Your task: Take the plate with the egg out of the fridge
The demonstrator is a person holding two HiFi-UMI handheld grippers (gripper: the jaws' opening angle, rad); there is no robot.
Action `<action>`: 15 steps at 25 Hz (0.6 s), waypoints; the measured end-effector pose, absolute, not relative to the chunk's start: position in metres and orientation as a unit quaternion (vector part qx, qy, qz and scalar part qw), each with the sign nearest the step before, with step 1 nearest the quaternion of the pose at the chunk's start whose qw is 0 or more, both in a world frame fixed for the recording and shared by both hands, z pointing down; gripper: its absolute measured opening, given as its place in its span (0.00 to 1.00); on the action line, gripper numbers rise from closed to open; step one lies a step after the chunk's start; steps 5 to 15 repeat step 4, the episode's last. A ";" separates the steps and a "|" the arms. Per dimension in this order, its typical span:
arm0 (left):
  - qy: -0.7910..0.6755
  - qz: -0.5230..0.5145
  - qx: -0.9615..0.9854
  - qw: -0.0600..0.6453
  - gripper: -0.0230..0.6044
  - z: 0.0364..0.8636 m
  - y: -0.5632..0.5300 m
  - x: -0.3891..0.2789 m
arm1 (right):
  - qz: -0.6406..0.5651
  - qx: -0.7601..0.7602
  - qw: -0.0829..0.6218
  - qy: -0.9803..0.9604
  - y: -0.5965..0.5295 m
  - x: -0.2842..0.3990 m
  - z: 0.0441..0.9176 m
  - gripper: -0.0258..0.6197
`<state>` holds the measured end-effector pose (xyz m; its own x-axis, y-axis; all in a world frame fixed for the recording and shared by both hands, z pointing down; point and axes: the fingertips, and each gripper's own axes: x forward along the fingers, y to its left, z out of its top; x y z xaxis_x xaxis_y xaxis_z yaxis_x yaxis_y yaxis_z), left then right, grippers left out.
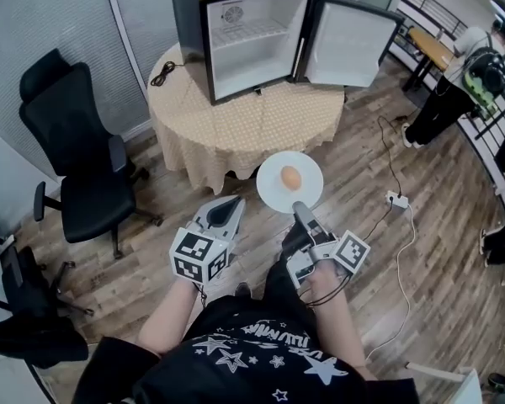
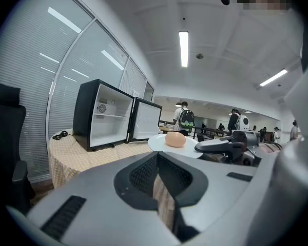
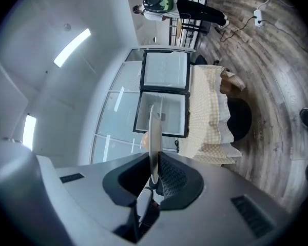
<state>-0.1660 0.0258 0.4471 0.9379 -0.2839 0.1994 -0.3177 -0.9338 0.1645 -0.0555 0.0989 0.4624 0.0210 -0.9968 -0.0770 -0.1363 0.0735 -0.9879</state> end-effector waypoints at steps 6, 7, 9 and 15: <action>-0.155 0.087 0.979 0.099 0.05 0.447 0.028 -0.174 | -0.440 -0.520 0.486 0.547 0.101 -0.063 0.463 0.12; -0.155 0.087 0.979 0.099 0.05 0.447 0.028 -0.174 | -0.440 -0.520 0.486 0.547 0.101 -0.063 0.463 0.12; -0.155 0.087 0.979 0.099 0.05 0.447 0.028 -0.174 | -0.440 -0.520 0.486 0.547 0.101 -0.063 0.463 0.12; -0.155 0.087 0.979 0.099 0.05 0.447 0.028 -0.174 | -0.440 -0.520 0.486 0.547 0.101 -0.063 0.463 0.12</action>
